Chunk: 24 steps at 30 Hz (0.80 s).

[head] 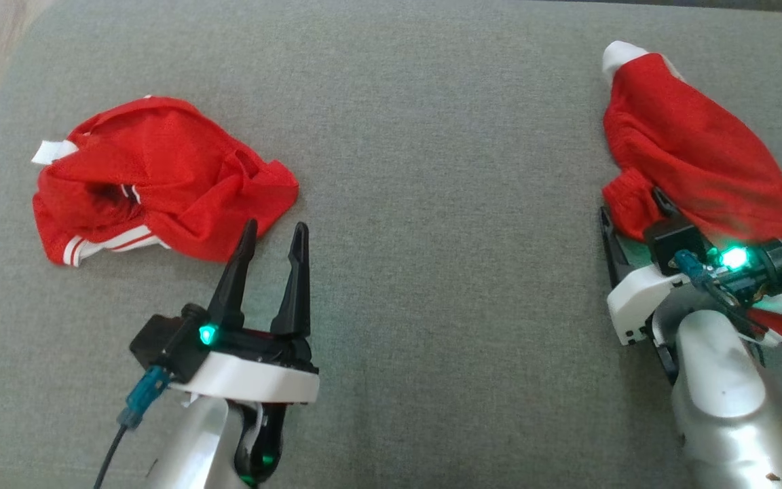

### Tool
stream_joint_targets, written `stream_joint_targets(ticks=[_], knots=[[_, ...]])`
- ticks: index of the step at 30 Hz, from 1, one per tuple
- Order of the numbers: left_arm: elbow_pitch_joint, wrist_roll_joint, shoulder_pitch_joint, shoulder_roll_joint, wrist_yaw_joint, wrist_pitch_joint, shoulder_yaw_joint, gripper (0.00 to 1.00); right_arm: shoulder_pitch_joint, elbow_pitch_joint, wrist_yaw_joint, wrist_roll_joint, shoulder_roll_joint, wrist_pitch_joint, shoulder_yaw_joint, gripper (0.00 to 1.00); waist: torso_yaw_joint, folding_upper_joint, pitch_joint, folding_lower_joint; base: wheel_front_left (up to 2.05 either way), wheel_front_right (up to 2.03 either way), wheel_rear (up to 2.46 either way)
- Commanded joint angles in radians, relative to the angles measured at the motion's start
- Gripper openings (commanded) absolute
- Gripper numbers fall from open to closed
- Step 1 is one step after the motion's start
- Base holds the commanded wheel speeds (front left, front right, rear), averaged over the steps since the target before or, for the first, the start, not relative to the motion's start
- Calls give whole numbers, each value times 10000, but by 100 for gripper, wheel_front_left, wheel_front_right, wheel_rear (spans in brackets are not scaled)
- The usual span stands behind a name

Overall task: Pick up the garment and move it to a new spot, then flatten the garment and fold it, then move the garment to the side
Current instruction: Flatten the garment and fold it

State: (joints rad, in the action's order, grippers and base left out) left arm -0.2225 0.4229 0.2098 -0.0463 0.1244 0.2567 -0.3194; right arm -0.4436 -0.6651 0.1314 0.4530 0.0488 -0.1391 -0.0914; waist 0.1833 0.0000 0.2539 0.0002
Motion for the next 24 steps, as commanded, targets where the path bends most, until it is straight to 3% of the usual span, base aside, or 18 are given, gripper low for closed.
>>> stream_joint_targets(ticks=[1,2,3,4,12,18,19,24], knots=[[283,7,369,-39,22,51,304,100,-372,-8,-7,8,14,-57,132,100,25,0,37,-2,0,0,0],[272,0,393,-39,23,51,307,100,-446,-176,-7,-41,14,-92,104,91,27,0,44,-2,0,0,0],[258,-6,415,-39,23,51,309,100,-524,-331,-7,-145,14,-164,112,29,26,0,43,-2,0,0,0],[244,-12,432,-39,24,51,311,100,-593,-460,-7,-237,14,-257,149,0,20,0,34,-2,0,0,0],[118,-81,334,-39,25,51,412,100,-770,-838,-7,-2239,14,-1051,1983,0,-219,0,-321,-2,0,0,0],[120,-148,196,-39,28,51,546,100,-228,433,-7,-5006,14,-1171,4566,0,-438,0,-708,-2,0,0,0],[120,-148,196,-39,28,51,546,100,-228,433,-7,-5006,14,-1171,4566,0,-438,0,-708,-2,0,0,0],[152,-154,52,-39,28,51,608,100,172,1954,-7,-7019,14,-1091,6475,0,-506,0,-952,-2,0,0,0]])
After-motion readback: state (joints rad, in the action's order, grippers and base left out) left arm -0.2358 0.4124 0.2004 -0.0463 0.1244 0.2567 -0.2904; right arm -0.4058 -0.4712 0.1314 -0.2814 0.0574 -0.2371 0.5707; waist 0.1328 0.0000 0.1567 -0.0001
